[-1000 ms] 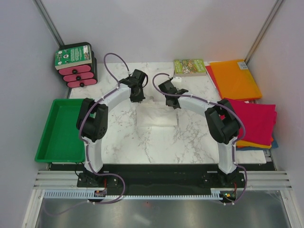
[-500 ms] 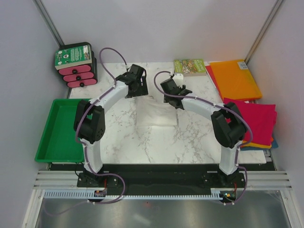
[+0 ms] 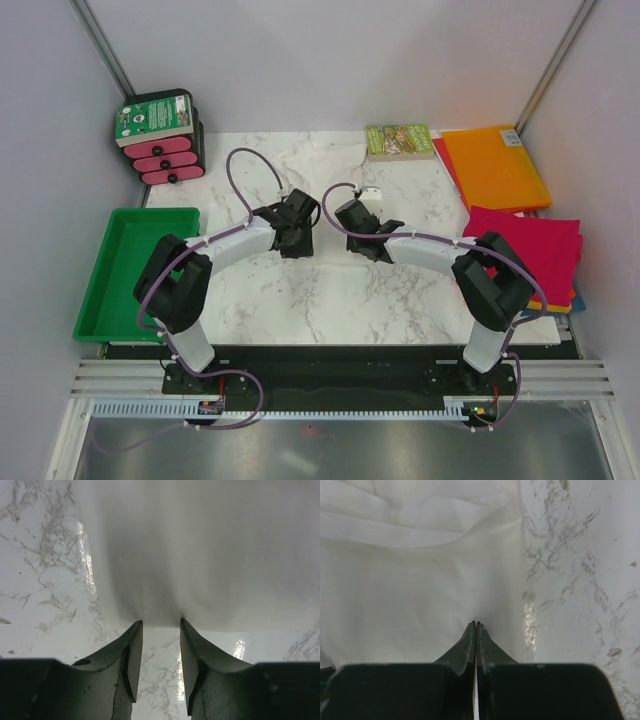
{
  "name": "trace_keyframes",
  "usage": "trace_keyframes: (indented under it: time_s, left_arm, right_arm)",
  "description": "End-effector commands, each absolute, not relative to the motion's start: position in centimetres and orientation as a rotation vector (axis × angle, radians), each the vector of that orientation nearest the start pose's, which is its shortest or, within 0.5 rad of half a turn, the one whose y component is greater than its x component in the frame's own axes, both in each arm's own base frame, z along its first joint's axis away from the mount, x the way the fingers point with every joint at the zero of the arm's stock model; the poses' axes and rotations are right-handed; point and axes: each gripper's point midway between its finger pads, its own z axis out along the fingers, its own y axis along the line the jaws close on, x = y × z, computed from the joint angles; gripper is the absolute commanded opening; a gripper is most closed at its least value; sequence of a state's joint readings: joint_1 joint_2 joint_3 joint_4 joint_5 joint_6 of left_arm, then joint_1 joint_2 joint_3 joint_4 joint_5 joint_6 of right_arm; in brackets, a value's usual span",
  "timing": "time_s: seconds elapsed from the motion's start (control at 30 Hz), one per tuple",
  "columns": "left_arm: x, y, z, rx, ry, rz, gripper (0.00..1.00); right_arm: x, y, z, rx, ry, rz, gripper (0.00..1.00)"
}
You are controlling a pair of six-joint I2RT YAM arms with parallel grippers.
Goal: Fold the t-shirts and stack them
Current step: Fold the folded rectangular tshirt in 1/3 of the way
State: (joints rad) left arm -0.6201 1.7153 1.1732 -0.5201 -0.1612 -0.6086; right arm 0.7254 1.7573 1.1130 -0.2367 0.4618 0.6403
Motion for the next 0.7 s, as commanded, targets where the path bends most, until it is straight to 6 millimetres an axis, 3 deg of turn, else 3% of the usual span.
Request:
trace_keyframes:
  time_s: [0.0, 0.07, 0.3, 0.5, 0.57, 0.63, 0.67]
  left_arm:
    - [32.3, -23.1, 4.6, -0.129, 2.637, -0.289, 0.41]
    - [31.5, -22.8, 4.1, -0.133, 2.651, -0.277, 0.37]
    - [25.4, -20.5, 1.6, -0.142, 2.740, -0.236, 0.32]
    - [21.2, -19.9, 1.3, -0.132, 2.770, -0.263, 0.31]
    - [20.7, -19.8, 2.2, -0.130, 2.753, -0.281, 0.31]
    - [20.9, -19.5, 3.9, -0.138, 2.711, -0.297, 0.33]
    - [21.3, -19.3, 4.7, -0.140, 2.677, -0.288, 0.35]
  right_arm:
    - [35.7, 26.1, 4.5, 0.129, 2.361, 0.165, 0.00]
    - [34.7, 26.2, 3.6, 0.124, 2.384, 0.159, 0.00]
    - [30.2, 25.8, 2.6, 0.103, 2.418, 0.140, 0.00]
    - [26.2, 25.7, 2.2, 0.069, 2.433, 0.131, 0.00]
    - [25.7, 25.5, 2.6, 0.071, 2.426, 0.112, 0.00]
    - [26.2, 25.6, 4.4, 0.096, 2.387, 0.124, 0.00]
    - [26.5, 25.4, 5.2, 0.102, 2.370, 0.107, 0.05]
